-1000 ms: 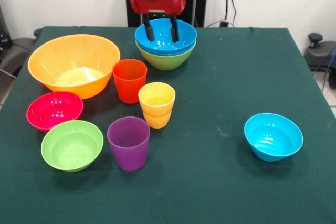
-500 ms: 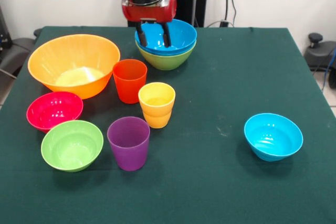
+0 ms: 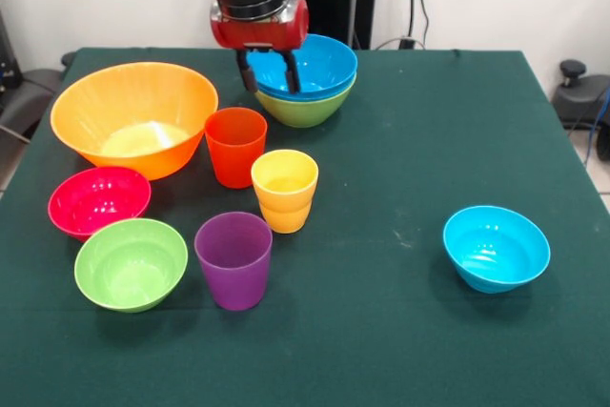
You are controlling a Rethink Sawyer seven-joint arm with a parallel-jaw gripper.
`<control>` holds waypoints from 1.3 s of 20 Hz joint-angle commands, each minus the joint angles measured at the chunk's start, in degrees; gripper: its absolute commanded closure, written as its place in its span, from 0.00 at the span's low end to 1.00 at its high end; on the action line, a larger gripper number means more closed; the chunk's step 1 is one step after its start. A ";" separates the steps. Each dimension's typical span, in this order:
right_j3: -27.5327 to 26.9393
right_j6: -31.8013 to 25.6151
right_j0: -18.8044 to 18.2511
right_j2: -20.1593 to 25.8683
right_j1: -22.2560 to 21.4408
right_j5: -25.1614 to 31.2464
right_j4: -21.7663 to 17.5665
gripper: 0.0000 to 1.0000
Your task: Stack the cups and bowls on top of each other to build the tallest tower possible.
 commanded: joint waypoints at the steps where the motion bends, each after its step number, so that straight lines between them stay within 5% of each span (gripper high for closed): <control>1: -2.42 -12.38 -0.12 3.91 0.99 5.45 -4.34 0.00; 17: -2.18 -14.44 -3.08 7.67 -4.80 12.81 -3.69 0.00; 26: -5.50 -16.04 -4.76 8.25 -0.88 11.95 -7.21 0.00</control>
